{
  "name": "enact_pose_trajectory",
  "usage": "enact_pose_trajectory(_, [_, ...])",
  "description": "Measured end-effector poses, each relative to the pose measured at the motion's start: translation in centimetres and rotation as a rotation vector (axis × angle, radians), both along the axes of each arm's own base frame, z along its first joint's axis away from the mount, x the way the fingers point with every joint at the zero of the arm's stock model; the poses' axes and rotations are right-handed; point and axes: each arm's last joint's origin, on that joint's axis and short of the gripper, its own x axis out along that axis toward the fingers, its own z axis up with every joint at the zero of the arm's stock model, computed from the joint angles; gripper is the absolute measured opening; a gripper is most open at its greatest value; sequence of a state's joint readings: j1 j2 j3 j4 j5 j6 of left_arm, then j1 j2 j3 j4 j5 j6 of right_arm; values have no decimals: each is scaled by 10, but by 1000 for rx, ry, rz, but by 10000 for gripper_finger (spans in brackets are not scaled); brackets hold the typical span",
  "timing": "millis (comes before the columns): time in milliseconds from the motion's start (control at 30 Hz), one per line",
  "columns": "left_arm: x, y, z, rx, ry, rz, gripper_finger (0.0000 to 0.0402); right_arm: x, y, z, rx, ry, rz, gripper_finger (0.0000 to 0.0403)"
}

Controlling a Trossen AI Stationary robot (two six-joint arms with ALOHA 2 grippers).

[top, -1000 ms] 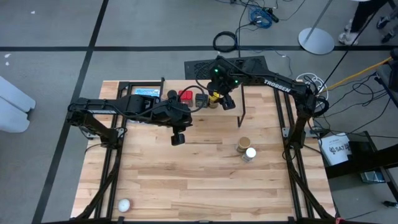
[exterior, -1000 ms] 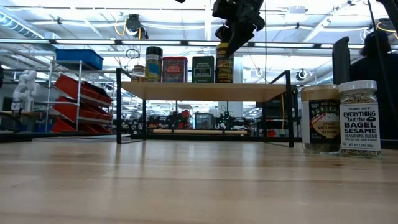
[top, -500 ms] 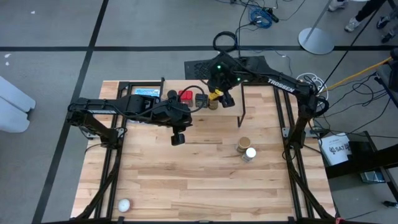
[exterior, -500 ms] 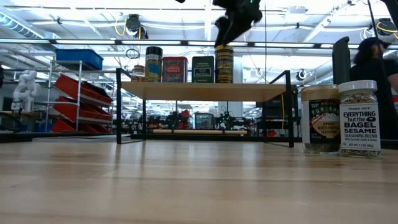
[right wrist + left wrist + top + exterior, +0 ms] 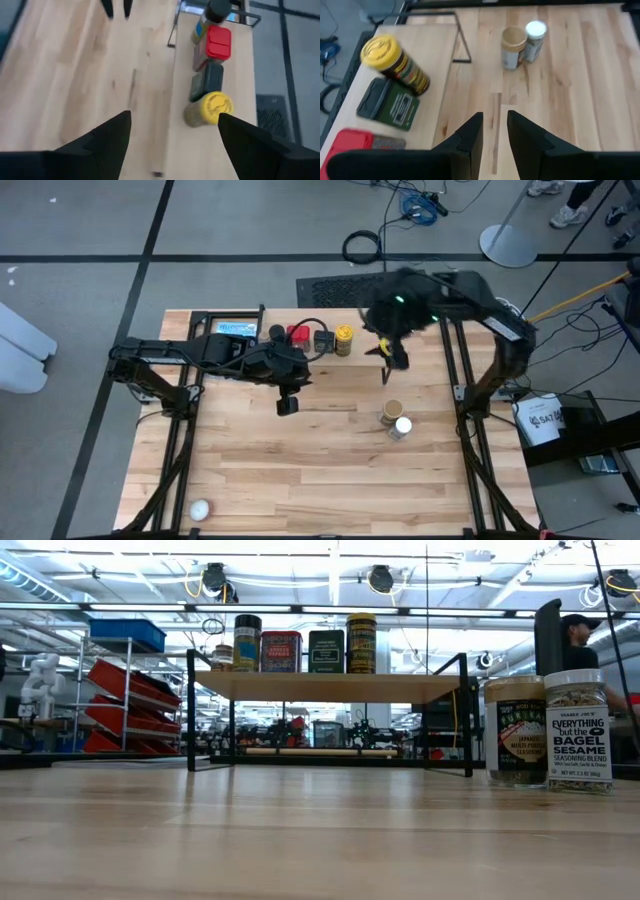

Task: Shelf spices
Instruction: Put the white seasoning bottle on the shelf

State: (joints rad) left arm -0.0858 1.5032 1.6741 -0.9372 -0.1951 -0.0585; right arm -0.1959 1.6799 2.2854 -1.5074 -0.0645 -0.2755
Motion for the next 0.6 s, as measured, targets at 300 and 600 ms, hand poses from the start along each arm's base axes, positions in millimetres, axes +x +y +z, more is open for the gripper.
enact_pose_trajectory(300, [15, -9, 0, 38, -73, -109, 97, -27, 77, 8, 89, -10, -182, 277])
enact_pose_trajectory(600, [34, -12, -22, 41, 10, -148, 97, -47, 128, -45, 114, 132, -350, 277])
